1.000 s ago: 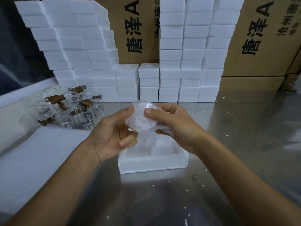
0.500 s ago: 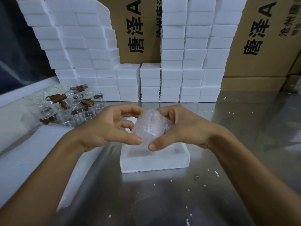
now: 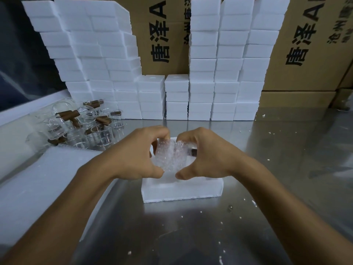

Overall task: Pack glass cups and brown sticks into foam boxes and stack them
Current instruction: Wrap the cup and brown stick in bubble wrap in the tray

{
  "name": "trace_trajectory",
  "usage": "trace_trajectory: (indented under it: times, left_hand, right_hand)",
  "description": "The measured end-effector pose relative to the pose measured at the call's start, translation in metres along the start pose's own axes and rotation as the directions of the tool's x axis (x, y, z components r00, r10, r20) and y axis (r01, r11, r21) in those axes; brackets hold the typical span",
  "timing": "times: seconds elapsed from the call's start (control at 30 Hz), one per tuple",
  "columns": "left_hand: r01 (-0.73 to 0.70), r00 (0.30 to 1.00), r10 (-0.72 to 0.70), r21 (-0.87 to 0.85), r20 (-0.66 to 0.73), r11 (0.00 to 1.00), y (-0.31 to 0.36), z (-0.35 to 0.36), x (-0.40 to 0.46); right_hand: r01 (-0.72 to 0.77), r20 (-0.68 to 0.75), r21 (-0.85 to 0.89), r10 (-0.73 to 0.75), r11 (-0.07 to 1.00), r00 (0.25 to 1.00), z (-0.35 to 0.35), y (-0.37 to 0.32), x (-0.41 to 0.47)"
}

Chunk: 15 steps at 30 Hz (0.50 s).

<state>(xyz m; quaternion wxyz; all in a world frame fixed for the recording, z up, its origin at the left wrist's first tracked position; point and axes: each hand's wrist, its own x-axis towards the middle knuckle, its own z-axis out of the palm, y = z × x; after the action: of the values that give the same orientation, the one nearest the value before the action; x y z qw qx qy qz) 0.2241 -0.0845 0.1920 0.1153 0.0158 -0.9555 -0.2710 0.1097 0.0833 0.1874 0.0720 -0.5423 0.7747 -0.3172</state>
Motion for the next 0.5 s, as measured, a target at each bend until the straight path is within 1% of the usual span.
trace_trajectory:
  times: [0.1, 0.2, 0.33, 0.5]
  left_hand:
    - [-0.032, 0.997, 0.033, 0.022, -0.07, 0.999, 0.0, 0.0, 0.0]
    - [-0.047, 0.986, 0.044, -0.015, -0.161, 0.999, -0.002, -0.003, 0.0]
    - [-0.076, 0.968, 0.061, -0.053, -0.245, 0.996, -0.008, -0.001, 0.002]
    - [-0.118, 0.95, 0.102, -0.037, -0.296, 0.992, -0.014, 0.0, 0.005]
  right_hand:
    - [0.027, -0.066, -0.047, -0.03, 0.999, 0.997, 0.001, 0.002, 0.002]
    - [0.078, -0.122, 0.029, -0.074, 0.997, 0.99, -0.001, 0.003, 0.002]
    - [0.043, -0.144, 0.049, -0.036, 0.998, 0.989, -0.01, 0.008, -0.001]
    - [-0.007, -0.25, 0.281, 0.08, 0.96, 0.965, -0.023, 0.015, 0.0]
